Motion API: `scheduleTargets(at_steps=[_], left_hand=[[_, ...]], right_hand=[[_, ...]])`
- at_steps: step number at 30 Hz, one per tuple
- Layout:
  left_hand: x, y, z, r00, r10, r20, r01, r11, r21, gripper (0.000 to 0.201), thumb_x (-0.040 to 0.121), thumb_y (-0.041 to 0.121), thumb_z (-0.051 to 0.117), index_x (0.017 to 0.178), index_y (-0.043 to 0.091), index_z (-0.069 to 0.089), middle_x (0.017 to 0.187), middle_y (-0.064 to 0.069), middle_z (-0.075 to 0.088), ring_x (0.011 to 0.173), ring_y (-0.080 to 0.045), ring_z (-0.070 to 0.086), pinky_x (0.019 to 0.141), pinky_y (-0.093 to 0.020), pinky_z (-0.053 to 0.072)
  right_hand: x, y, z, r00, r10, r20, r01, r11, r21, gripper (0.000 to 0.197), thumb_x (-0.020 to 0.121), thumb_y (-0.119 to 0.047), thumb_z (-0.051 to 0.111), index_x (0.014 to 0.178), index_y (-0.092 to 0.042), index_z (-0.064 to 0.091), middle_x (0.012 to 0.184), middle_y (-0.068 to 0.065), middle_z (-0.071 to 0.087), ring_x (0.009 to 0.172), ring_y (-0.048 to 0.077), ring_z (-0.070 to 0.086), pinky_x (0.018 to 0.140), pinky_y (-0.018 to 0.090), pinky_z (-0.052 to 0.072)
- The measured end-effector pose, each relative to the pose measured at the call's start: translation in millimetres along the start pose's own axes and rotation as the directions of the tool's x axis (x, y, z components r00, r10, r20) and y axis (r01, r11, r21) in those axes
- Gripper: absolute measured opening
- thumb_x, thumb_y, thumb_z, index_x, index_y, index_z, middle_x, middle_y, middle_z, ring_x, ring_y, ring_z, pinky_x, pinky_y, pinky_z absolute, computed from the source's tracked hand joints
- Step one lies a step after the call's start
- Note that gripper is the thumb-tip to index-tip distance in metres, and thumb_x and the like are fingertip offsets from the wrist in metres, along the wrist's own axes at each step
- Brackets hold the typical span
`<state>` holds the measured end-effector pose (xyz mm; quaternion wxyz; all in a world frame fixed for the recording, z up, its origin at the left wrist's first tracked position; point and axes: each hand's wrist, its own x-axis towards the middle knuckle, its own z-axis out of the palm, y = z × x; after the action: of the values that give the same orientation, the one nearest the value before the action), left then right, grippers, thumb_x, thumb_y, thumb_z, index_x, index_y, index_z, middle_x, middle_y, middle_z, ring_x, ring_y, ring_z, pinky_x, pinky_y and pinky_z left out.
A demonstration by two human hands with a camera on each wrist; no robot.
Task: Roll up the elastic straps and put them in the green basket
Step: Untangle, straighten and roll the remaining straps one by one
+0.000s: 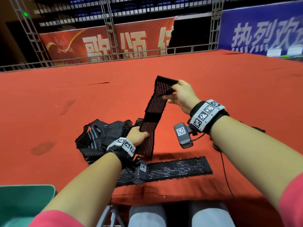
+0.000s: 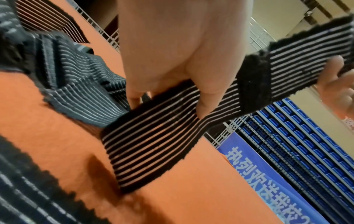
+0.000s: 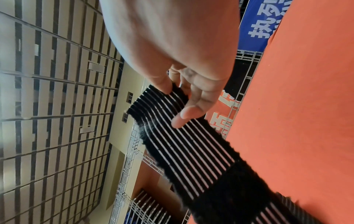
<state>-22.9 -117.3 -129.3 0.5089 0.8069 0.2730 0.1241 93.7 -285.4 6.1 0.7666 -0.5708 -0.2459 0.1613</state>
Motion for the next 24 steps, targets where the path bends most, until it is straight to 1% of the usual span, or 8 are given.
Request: scheduleTargets(at_steps=[4, 7, 9, 13, 16, 18, 21, 24], left_hand=[[-9.4, -0.1, -19.8, 0.995, 0.05, -0.086, -0.035, 0.985, 0.17, 0.007, 0.079, 0.004, 0.066, 0.079, 0.009, 0.062, 0.071, -0.006, 0.066, 0.065, -0.026, 0.065, 0.059, -0.028, 0.052], [-14.4, -5.2, -33.8, 0.987, 0.082, -0.137, -0.036, 0.95, 0.31, 0.009, 0.076, 0.004, 0.069, 0.08, 0.012, 0.065, 0.073, -0.006, 0.068, 0.069, -0.024, 0.067, 0.063, -0.03, 0.052], [-20.0, -10.0, -41.6, 0.981, 0.07, -0.183, 0.006, 0.923, 0.385, 0.015, 0.074, 0.004, 0.07, 0.077, 0.018, 0.063, 0.071, -0.002, 0.066, 0.071, -0.024, 0.066, 0.065, -0.028, 0.049], [-33.6, -23.8, -51.8, 0.964, 0.059, -0.261, 0.065, 0.894, 0.443, 0.019, 0.073, 0.005, 0.069, 0.073, 0.021, 0.06, 0.074, 0.001, 0.064, 0.08, -0.025, 0.065, 0.071, -0.027, 0.049], [-47.5, -35.3, -54.7, 0.955, 0.063, -0.29, 0.082, 0.882, 0.463, 0.017, 0.075, 0.007, 0.065, 0.073, 0.022, 0.057, 0.078, -0.001, 0.064, 0.082, -0.027, 0.064, 0.072, -0.031, 0.052], [-57.4, -41.2, -56.1, 0.949, 0.07, -0.308, 0.088, 0.877, 0.472, 0.015, 0.075, 0.007, 0.062, 0.074, 0.021, 0.056, 0.08, -0.002, 0.065, 0.083, -0.028, 0.063, 0.074, -0.032, 0.051], [-69.2, -49.8, -58.3, 0.945, 0.077, -0.319, 0.088, 0.877, 0.473, 0.014, 0.077, 0.007, 0.056, 0.076, 0.021, 0.052, 0.081, -0.004, 0.064, 0.081, -0.03, 0.063, 0.071, -0.034, 0.051], [-78.0, -55.6, -60.4, 0.941, 0.07, -0.331, 0.088, 0.894, 0.439, 0.015, 0.079, 0.006, 0.05, 0.078, 0.021, 0.046, 0.078, -0.008, 0.063, 0.069, -0.032, 0.067, 0.065, -0.04, 0.059]], right_hand=[[0.4, 3.1, -18.5, 0.997, 0.035, -0.068, -0.036, 0.999, -0.01, 0.012, 0.099, -0.007, 0.044, 0.095, -0.016, 0.051, 0.085, 0.006, 0.059, 0.056, 0.018, 0.062, 0.045, 0.023, 0.043], [-5.0, 10.1, -34.1, 0.991, 0.084, -0.108, -0.095, 0.991, -0.095, 0.019, 0.098, -0.009, 0.051, 0.084, -0.021, 0.054, 0.068, 0.0, 0.047, 0.05, 0.015, 0.044, 0.046, 0.022, 0.038], [-10.8, 15.1, -42.7, 0.983, 0.14, -0.116, -0.152, 0.983, -0.105, 0.022, 0.099, -0.007, 0.046, 0.083, -0.022, 0.051, 0.06, 0.0, 0.04, 0.049, 0.016, 0.037, 0.046, 0.021, 0.038], [-31.6, 18.4, -55.4, 0.972, 0.222, -0.078, -0.23, 0.965, -0.125, 0.018, 0.1, -0.007, 0.04, 0.09, -0.018, 0.049, 0.062, 0.006, 0.049, 0.047, 0.021, 0.052, 0.047, 0.026, 0.049], [-49.3, 21.8, -67.7, 0.949, 0.31, -0.052, -0.314, 0.943, -0.109, 0.015, 0.097, -0.014, 0.042, 0.098, -0.008, 0.055, 0.079, 0.016, 0.068, 0.058, 0.03, 0.068, 0.051, 0.029, 0.053], [-59.2, 25.2, -75.4, 0.923, 0.384, -0.038, -0.385, 0.919, -0.079, 0.02, 0.096, -0.023, 0.037, 0.096, -0.009, 0.051, 0.09, 0.021, 0.071, 0.068, 0.037, 0.071, 0.054, 0.029, 0.052], [-74.1, 32.2, -85.2, 0.892, 0.447, -0.063, -0.452, 0.881, -0.138, 0.032, 0.094, -0.039, 0.046, 0.08, -0.012, 0.052, 0.075, 0.014, 0.068, 0.068, 0.036, 0.069, 0.056, 0.028, 0.048], [-90.5, 42.1, -92.3, 0.888, 0.447, -0.11, -0.459, 0.851, -0.256, 0.012, 0.092, -0.013, 0.054, 0.08, -0.01, 0.052, 0.067, 0.012, 0.063, 0.054, 0.029, 0.067, 0.048, 0.025, 0.05]])
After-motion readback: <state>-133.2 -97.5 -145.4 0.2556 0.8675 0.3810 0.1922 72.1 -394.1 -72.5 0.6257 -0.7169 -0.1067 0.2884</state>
